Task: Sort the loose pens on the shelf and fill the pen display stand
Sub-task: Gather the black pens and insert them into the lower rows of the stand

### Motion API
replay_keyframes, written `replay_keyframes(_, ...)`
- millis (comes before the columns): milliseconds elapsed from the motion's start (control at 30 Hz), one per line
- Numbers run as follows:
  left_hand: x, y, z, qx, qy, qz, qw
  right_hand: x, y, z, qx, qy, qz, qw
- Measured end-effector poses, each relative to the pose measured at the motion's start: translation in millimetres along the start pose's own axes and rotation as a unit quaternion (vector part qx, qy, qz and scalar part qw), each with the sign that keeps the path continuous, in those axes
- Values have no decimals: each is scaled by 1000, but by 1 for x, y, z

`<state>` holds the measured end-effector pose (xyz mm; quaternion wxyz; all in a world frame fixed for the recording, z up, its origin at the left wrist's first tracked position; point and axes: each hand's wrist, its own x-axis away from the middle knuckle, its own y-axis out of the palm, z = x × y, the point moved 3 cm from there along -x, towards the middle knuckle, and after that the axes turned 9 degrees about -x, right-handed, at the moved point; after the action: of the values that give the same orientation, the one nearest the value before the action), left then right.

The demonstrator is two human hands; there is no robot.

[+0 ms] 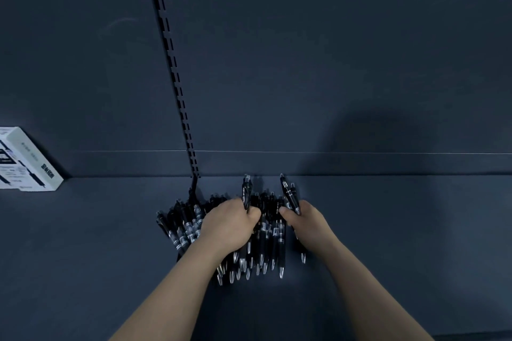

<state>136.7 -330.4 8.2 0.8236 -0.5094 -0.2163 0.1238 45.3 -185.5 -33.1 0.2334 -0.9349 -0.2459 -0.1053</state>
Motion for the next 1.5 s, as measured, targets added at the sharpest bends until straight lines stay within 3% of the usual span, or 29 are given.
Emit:
replay_keyframes(200,15,-13,-4,141,24,19,989,9,-11,-9,-53,-22,3,998)
replay_keyframes(300,36,-20,-2,355,-17,-5,935,21,-18,-19,-94,-31,-13,995)
replay_keyframes(367,48,-28,-3,413,-19,7,910,28,-19,-30,-132,-41,-37,990)
replay_keyframes(500,77,-43,-16,365,-19,112,924,44,-7,-63,-160,-79,-133,975)
replay_keyframes(633,111,-53,-43,362,-68,199,908,57,26,-89,-195,-98,-208,954)
replay_keyframes(1033,228,-101,-179,365,-167,339,851,132,208,-166,-125,-146,-333,923)
replay_keyframes(1167,269,-131,-248,378,-173,352,838,171,300,-199,-118,-166,-381,902)
replay_keyframes(1333,315,-168,-335,350,-181,358,846,221,400,-235,-114,-176,-429,879)
replay_keyframes(1500,338,-192,-403,351,-191,336,853,243,464,-266,-120,-184,-411,885)
